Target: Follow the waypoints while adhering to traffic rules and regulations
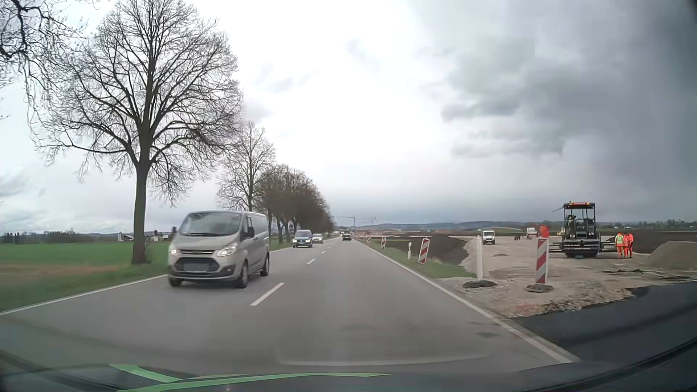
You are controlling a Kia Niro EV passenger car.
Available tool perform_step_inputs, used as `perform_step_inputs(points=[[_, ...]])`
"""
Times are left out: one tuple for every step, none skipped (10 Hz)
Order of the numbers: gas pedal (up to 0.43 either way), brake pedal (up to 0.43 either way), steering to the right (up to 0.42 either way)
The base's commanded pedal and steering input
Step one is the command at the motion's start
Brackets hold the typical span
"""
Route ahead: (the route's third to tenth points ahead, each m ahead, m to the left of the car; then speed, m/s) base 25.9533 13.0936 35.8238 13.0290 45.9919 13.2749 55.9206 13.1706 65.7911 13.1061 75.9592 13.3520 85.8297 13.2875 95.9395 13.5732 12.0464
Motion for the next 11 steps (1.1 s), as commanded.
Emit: perform_step_inputs(points=[[0.118, 0.000, -0.001], [0.118, 0.000, -0.001], [0.118, 0.000, -0.001], [0.118, 0.000, -0.001], [0.118, 0.000, -0.001], [0.118, 0.000, -0.001], [0.118, 0.000, -0.001], [0.118, 0.000, -0.001], [0.118, 0.000, -0.001], [0.118, 0.000, -0.001], [0.118, 0.000, -0.001]])
